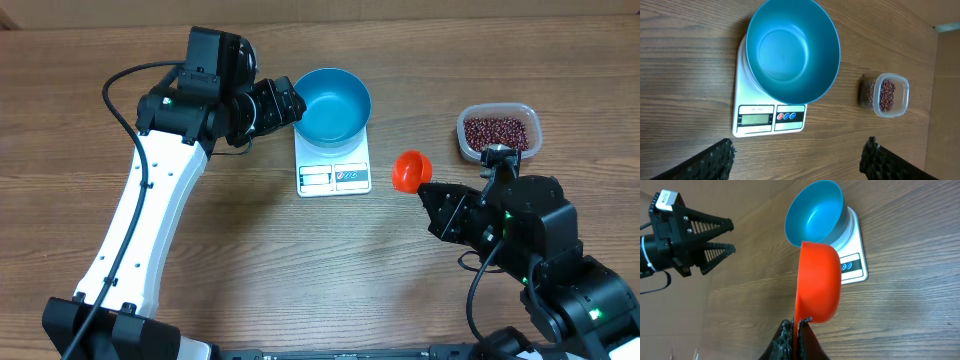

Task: Scoop item into bowl and weigh 150g on scale
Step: 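Move the scoop with the right gripper toward the bean tub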

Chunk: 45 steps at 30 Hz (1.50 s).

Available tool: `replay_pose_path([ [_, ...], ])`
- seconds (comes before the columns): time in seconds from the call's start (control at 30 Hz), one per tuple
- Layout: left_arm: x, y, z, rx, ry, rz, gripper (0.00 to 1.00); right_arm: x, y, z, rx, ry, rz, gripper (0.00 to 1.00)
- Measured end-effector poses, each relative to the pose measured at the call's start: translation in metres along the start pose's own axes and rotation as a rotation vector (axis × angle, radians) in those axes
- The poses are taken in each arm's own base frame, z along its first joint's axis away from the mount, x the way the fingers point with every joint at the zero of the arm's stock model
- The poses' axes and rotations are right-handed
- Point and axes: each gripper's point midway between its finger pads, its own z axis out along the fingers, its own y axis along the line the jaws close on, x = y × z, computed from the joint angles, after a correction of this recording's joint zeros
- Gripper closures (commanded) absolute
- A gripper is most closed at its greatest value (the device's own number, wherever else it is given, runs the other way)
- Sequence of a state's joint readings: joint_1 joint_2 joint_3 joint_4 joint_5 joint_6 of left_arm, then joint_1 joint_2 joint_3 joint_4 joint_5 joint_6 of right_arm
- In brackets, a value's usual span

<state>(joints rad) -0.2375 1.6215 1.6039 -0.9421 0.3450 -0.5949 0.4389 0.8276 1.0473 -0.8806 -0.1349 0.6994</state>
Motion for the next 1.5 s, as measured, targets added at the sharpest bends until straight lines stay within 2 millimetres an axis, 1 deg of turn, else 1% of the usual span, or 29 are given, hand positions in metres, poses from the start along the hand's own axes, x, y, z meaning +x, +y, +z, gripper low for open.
replay_pose_path([
  [0.2,0.0,-0.001,0.0,0.004,0.003,0.0,0.15,0.002,-0.005,0.001,0.023,0.005,-0.009,0.96],
  [0.37,0.002,-0.002,0.001,0.006,0.005,0.004,0.15,0.003,-0.011,0.008,0.056,0.022,-0.017,0.96],
  [0.6,-0.001,-0.015,0.002,0.04,-0.014,0.033,0.14,-0.004,-0.013,0.016,0.077,0.002,-0.028,0.96],
  [0.73,-0.004,-0.018,0.002,0.051,-0.027,0.04,0.11,-0.008,-0.013,0.024,0.087,-0.001,-0.031,0.96],
  [0.8,-0.005,-0.019,0.002,0.054,-0.032,0.042,0.09,-0.007,-0.015,0.03,0.099,0.012,-0.029,0.96],
  [0.97,-0.006,-0.022,0.002,0.07,-0.035,0.047,0.07,-0.005,-0.02,0.043,0.127,0.041,-0.027,0.96],
  [1.13,-0.005,-0.024,0.002,0.08,-0.03,0.048,0.05,-0.011,-0.015,0.045,0.106,0.02,-0.043,0.96],
  [1.37,-0.001,-0.029,0.003,0.091,-0.019,0.062,0.04,-0.011,-0.015,0.045,0.105,0.017,-0.05,0.96],
  [1.5,0.001,-0.031,0.004,0.098,-0.013,0.085,0.03,-0.014,-0.023,0.044,0.127,0.012,-0.036,0.96],
])
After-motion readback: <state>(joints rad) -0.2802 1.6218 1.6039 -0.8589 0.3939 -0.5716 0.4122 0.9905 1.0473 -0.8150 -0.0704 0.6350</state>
